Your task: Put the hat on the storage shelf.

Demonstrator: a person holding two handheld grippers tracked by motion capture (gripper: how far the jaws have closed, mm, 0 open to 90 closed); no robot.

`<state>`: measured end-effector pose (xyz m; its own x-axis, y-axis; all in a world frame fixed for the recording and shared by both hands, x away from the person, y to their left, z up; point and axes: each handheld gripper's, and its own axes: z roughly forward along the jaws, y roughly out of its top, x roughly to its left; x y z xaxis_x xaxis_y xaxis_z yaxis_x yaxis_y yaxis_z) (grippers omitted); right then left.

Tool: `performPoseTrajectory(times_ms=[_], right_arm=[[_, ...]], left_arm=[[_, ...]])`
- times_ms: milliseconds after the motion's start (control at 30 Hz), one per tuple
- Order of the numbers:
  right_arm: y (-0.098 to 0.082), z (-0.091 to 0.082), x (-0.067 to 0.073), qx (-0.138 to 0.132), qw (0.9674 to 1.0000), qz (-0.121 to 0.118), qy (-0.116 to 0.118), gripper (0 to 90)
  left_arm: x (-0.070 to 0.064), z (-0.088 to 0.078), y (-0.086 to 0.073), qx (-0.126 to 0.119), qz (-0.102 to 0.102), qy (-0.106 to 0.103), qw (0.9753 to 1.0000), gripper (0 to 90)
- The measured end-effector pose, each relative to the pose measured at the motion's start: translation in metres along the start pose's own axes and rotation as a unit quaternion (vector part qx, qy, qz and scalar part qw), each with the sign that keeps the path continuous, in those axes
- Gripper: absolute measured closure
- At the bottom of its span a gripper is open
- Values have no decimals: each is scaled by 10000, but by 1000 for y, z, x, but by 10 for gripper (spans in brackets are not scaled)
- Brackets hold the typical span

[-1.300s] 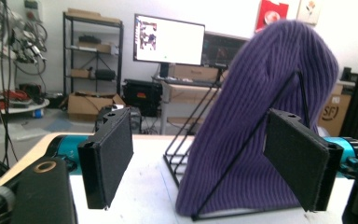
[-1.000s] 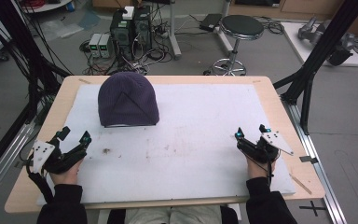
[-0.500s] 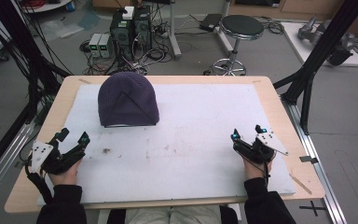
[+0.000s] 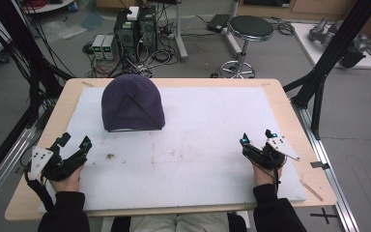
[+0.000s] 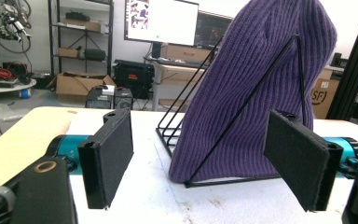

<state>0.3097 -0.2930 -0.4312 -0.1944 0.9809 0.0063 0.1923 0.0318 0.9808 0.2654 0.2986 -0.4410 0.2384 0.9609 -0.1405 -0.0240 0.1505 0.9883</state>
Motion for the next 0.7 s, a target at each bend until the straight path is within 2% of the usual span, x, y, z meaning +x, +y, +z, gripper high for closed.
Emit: performPoseTrajectory(times_ms=[700], right_arm=[[-1,2,0,81,10000,35,46,147]], left_arm=[[-1,2,-1,59,-20,-60,10000,247]])
